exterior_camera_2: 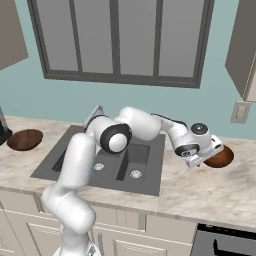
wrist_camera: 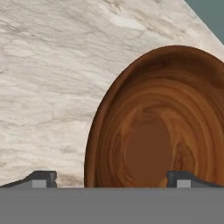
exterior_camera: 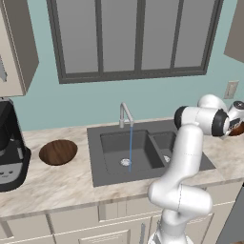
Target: Rinse each bowl for a few seconds and place them down in the sink or on the counter.
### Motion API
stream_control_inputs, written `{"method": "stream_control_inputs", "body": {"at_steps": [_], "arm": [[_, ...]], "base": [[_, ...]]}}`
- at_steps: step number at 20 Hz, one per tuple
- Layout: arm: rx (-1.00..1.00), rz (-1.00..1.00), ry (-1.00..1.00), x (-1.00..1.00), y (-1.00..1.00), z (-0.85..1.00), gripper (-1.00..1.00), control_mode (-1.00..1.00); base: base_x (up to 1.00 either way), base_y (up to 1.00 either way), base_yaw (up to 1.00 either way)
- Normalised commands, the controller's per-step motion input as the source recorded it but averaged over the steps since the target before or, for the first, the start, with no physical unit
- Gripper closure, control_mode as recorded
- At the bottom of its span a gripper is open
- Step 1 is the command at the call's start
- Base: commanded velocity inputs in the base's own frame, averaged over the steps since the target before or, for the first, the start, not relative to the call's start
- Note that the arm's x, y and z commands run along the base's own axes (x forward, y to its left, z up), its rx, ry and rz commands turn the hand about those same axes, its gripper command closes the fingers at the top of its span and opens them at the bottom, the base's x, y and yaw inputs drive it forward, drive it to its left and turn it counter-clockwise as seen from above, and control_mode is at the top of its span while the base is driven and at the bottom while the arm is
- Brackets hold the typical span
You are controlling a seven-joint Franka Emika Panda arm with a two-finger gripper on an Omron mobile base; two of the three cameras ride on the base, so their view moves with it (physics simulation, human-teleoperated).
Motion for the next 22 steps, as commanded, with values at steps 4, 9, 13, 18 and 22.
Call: {"method": "stream_control_inputs", "body": {"at_steps": [4, 9, 13, 18, 22], "arm": [[0.00, 0.03, 0.02, 0.19, -0.03, -0.21, 1.00, -1.00], [0.00, 0.05, 0.01, 0.04, 0.00, -0.08, 1.00, -1.00], [-0.09, 0.05, 0.00, -0.27, 0.21, 0.00, 1.00, -1.00], [-0.03, 0.08, -0.10, -0.50, 0.26, 0.09, 1.00, -1.00], [-0.03, 0.20, -0.13, -0.47, 0.32, 0.36, 1.00, -1.00]], "base": [[0.00, 0.00, 0.00], [0.00, 0.00, 0.00], [0.00, 0.00, 0.00], [0.00, 0.00, 0.00], [0.00, 0.00, 0.00]]}}
